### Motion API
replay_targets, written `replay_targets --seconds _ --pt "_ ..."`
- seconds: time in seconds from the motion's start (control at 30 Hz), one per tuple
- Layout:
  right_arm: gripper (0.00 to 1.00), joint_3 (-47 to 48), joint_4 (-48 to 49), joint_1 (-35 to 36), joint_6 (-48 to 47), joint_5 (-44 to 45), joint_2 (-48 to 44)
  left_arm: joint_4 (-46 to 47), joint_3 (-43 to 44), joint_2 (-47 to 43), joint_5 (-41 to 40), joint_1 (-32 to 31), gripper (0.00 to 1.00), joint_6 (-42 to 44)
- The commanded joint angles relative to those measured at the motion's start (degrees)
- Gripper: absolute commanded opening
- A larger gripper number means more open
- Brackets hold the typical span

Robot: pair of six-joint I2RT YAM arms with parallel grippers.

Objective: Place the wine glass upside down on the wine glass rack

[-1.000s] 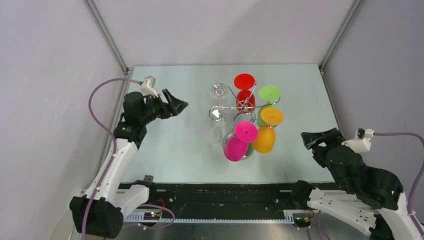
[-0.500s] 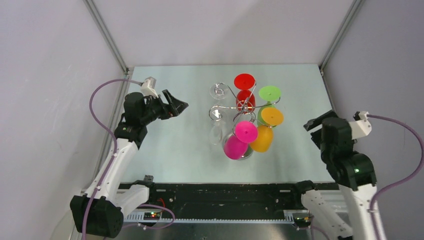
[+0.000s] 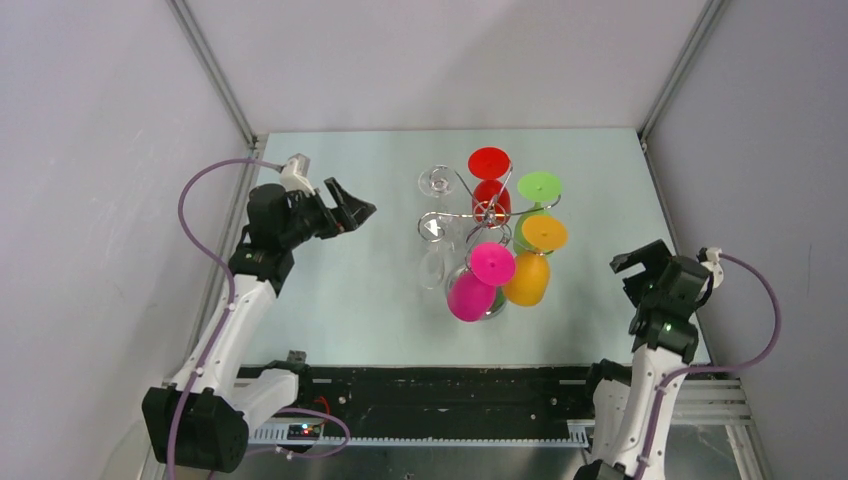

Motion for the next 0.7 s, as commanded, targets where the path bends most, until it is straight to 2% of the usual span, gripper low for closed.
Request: replay_targets --seconds 0.0,0.13,0.67 --pt "0.99 -4.99 12.68 -0.37 -4.1 0.16 -7.52 1.71 -0.65 -0.28 -1.14 0.85 1.0 0.12" --pt "0.99 -8.61 13.43 -0.37 -5.47 3.54 -10.5 1.61 -0.66 -0.07 -1.43 0.95 1.0 0.12" --pt "1.0 -11.48 14.74 -0.37 -7.1 0.07 -9.04 1.4 -1.19 -1.68 -2.99 1.26 1.0 1.04"
